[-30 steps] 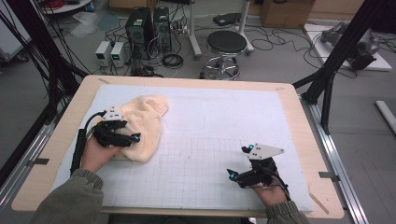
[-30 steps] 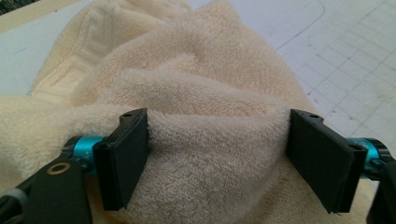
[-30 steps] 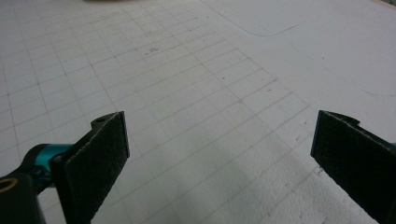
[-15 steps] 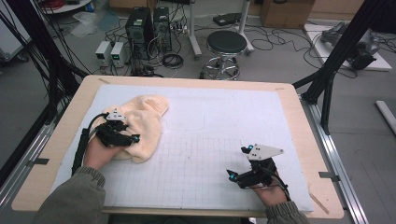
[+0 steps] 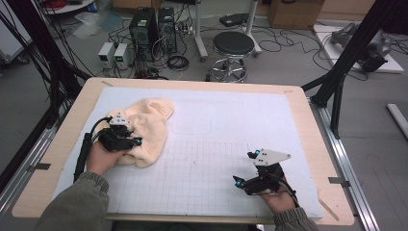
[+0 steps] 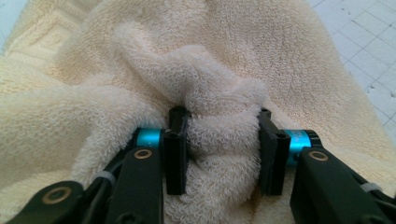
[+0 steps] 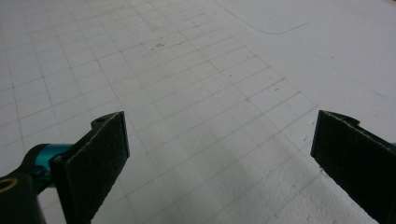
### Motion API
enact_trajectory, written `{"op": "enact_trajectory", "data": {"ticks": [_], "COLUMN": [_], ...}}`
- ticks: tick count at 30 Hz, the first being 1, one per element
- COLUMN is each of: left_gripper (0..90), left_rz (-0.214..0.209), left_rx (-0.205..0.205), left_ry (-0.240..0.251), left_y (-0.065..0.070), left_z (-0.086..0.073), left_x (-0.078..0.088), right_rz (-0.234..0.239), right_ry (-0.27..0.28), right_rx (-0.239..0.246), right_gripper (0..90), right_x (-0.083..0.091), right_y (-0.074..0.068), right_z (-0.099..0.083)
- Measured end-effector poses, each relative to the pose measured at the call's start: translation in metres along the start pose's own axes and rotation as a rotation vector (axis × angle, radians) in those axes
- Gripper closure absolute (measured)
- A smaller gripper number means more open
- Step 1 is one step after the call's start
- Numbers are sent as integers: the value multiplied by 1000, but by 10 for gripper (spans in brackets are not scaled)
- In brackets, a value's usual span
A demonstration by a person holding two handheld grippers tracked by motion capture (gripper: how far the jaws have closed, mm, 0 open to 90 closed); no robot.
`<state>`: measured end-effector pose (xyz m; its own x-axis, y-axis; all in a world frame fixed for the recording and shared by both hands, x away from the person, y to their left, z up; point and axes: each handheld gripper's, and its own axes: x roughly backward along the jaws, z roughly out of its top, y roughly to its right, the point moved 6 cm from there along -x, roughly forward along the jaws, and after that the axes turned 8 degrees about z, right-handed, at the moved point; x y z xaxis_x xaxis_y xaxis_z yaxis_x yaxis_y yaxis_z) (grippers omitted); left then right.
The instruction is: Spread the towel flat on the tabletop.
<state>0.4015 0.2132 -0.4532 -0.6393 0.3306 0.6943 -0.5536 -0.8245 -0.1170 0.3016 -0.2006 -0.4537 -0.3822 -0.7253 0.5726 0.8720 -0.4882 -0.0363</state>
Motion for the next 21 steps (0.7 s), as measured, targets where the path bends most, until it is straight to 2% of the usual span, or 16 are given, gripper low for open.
{"op": "enact_trajectory", "data": {"ticks": [3, 7, 9, 15, 21], "left_gripper": [652, 662, 663, 665, 665], "left_rz": [-5, -45, -57, -120, -193], "left_rx": [0, 0, -18, -39, -68], "left_ry": [17, 45, 52, 101, 138], "left_y": [3, 10, 16, 41, 75], "left_z": [3, 7, 7, 12, 13], "left_x": [6, 16, 22, 42, 54], "right_rz": [-1, 1, 0, -2, -5], "right_ry": [1, -1, 0, 0, 0], "right_rx": [0, -3, -1, -1, -1], "right_gripper": [35, 35, 35, 35, 35], "right_x": [0, -1, -1, -1, -1], "right_y": [1, 1, 1, 1, 1], "right_z": [0, 0, 0, 0, 0]}}
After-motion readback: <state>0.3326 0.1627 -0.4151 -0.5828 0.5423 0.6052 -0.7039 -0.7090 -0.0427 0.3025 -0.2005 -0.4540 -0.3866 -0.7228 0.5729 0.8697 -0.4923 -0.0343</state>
